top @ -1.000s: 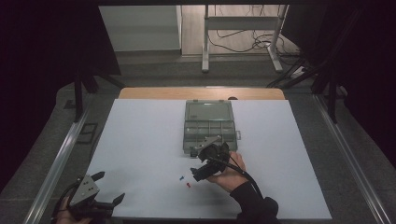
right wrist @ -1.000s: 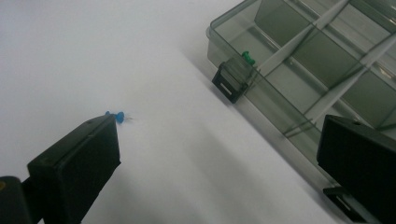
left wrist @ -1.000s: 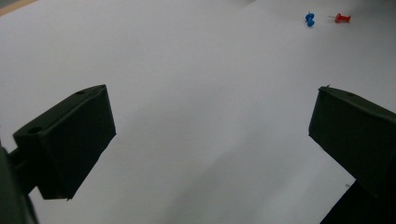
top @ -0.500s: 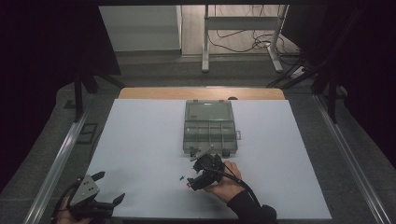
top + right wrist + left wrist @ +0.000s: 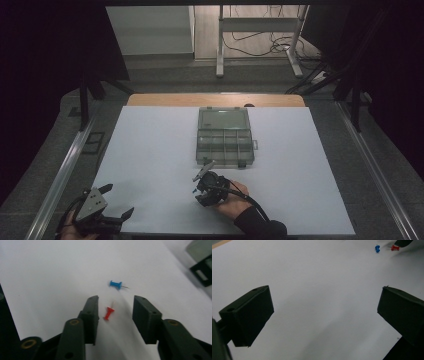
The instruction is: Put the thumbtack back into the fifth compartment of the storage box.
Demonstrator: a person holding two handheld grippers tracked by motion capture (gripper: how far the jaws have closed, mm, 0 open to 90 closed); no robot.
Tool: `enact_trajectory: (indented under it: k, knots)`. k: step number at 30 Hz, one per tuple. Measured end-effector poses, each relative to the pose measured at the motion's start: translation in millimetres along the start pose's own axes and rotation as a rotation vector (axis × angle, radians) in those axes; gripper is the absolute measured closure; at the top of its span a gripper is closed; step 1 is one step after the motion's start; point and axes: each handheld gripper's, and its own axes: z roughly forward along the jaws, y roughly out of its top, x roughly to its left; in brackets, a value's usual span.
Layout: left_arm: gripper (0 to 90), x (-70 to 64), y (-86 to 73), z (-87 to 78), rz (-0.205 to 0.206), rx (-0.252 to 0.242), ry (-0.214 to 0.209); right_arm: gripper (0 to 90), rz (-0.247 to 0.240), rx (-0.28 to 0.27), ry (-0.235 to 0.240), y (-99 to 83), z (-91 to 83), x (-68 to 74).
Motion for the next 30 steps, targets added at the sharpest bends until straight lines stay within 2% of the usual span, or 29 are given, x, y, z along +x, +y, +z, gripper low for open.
enact_trajectory:
  k: [5,7,11,21,30]
  knots:
    - [0.8,-0.5,0.1,0.0,0.002,0.000,0.001,69.0,-0.025,0.019,0.000,1.2,8.1,2.9]
    - [0.8,-0.7,0.1,0.1,0.004,0.001,0.001,73.2,-0.038,0.016,-0.015,1.2,8.9,4.3]
    - [0.8,-0.9,0.2,0.3,0.007,0.003,0.001,82.3,-0.053,0.018,-0.012,0.5,8.7,5.1]
    - [0.8,-1.3,0.4,0.7,0.013,0.007,0.000,82.7,-0.040,0.009,-0.011,0.0,6.7,3.9]
    - [0.8,-1.6,0.6,0.9,0.016,0.011,0.002,82.7,-0.023,-0.027,-0.006,-0.6,-1.9,-2.8]
